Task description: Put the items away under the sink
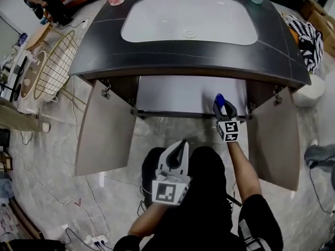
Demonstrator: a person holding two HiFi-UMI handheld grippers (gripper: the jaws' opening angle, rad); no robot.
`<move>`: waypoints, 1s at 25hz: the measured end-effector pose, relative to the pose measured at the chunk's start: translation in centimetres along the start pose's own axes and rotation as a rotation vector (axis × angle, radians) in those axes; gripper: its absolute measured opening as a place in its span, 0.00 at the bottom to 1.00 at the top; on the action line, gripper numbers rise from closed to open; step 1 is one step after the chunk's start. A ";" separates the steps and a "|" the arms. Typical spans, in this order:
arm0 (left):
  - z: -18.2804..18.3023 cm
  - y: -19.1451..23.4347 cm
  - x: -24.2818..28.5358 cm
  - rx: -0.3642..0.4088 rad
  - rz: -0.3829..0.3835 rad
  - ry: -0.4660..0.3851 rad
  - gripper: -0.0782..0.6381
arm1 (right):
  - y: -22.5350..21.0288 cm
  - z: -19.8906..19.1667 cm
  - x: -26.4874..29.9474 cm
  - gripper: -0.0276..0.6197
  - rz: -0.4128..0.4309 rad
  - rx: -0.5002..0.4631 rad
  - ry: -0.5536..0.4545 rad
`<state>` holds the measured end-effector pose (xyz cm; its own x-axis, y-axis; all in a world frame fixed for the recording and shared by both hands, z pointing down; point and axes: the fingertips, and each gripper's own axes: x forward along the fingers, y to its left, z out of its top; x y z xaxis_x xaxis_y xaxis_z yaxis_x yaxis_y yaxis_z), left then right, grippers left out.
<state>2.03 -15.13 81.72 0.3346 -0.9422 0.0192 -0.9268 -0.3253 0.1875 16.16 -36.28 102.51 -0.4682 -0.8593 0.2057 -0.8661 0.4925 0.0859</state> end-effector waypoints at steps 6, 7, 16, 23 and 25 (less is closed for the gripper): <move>-0.8 1.0 -0.3 -0.011 0.017 0.016 0.13 | -1.3 -3.1 3.1 0.26 -0.044 0.017 0.040; -0.9 1.2 -0.4 -0.010 0.017 0.017 0.13 | -1.5 -3.5 3.4 0.26 -0.050 0.022 0.041; -2.1 2.0 -0.5 -0.012 0.008 0.032 0.13 | -2.5 -5.3 4.9 0.26 -0.085 0.041 0.027; -2.4 1.8 -0.5 -0.023 -0.009 0.030 0.13 | -2.3 -5.8 3.8 0.26 -0.097 0.044 0.034; -2.3 1.9 -0.6 -0.024 -0.012 0.029 0.13 | -2.2 -5.8 3.8 0.26 -0.105 0.043 0.042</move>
<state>0.48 -15.00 84.37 0.3507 -0.9354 0.0453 -0.9186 -0.3342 0.2109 17.32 -39.83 108.75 -0.3678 -0.8987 0.2390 -0.9171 0.3931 0.0670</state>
